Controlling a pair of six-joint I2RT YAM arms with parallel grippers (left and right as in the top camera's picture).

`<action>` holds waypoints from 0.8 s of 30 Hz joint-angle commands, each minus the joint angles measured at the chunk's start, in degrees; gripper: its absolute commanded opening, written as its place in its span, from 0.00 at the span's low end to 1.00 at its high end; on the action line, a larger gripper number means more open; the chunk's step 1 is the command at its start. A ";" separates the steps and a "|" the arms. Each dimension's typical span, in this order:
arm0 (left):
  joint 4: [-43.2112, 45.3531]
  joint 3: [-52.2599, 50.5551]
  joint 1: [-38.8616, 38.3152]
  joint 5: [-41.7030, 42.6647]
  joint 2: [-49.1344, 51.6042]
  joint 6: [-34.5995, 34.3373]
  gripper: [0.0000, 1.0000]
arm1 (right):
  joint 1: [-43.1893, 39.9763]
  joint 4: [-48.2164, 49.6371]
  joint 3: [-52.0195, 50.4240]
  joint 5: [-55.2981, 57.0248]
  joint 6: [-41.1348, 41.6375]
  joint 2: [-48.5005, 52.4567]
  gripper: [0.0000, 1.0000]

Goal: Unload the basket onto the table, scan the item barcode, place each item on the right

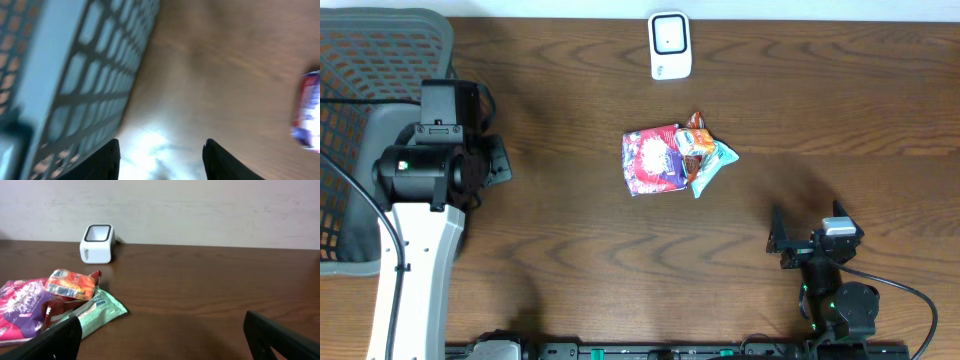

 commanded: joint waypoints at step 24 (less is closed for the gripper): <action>-7.76 0.33 0.31 -15.39 -0.42 -3.45 0.07 | -0.09 -0.22 -0.04 -0.33 -0.42 -0.09 0.99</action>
